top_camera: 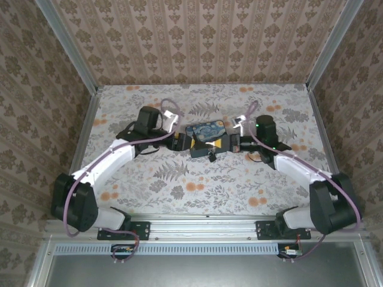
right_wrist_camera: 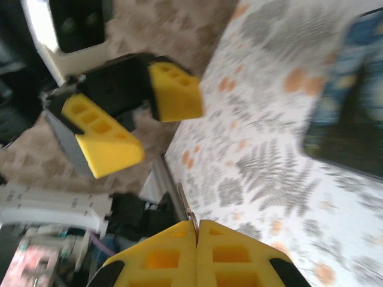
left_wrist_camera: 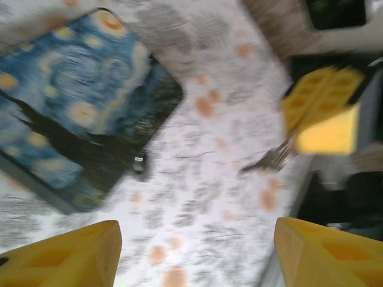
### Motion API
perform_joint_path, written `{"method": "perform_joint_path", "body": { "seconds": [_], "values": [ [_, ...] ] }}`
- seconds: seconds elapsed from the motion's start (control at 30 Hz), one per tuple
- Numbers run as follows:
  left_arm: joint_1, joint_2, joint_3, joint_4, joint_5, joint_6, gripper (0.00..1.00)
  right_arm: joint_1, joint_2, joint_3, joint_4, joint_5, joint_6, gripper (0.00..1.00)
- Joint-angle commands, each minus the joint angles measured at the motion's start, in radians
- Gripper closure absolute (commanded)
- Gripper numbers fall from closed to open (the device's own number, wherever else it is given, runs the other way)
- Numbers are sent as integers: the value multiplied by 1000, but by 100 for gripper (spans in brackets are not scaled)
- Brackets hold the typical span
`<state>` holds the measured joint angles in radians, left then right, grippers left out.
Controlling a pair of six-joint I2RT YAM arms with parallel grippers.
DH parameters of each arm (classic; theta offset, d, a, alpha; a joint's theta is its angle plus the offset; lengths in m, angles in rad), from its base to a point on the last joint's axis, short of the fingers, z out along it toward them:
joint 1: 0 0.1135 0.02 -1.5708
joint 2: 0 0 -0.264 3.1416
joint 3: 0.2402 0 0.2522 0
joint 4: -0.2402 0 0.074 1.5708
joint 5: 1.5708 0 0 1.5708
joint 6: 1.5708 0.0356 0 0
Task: Unlock the padlock with the key
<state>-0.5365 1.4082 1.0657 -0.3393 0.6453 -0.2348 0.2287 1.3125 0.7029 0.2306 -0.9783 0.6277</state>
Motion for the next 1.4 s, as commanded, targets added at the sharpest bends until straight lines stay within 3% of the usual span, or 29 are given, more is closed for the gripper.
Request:
{"method": "perform_joint_path", "body": {
  "seconds": [0.0, 0.1, 0.2, 0.3, 0.47, 0.6, 0.87, 1.1, 1.37],
  "values": [
    [-98, 132, 168, -306, -376, 137, 29, -111, -140, -12, -264, 80, -92, 100],
    [-166, 257, 269, -410, -457, -33, 30, -184, -231, -7, -394, 122, -130, 100],
    [-304, 307, 286, -426, -618, -172, 28, -244, -304, -5, -488, 214, -130, 100],
    [-396, 354, 290, -391, -655, -382, 26, -278, -343, -29, -507, 333, -68, 100],
    [-488, 440, 309, -313, -777, -634, 25, -287, -406, -90, -448, 485, 31, 100],
    [-494, 530, 331, -265, -821, -797, 25, -287, -425, -116, -432, 538, 45, 100],
    [-503, 673, 436, -197, -896, -886, 31, -287, -403, -117, -403, 529, 23, 98],
    [-498, 723, 499, -257, -949, -942, 31, -287, -362, -131, -345, 493, 33, 98],
    [-494, 759, 533, -287, -978, -986, 48, -287, -343, -135, -329, 454, 29, 98]
  ]
}}
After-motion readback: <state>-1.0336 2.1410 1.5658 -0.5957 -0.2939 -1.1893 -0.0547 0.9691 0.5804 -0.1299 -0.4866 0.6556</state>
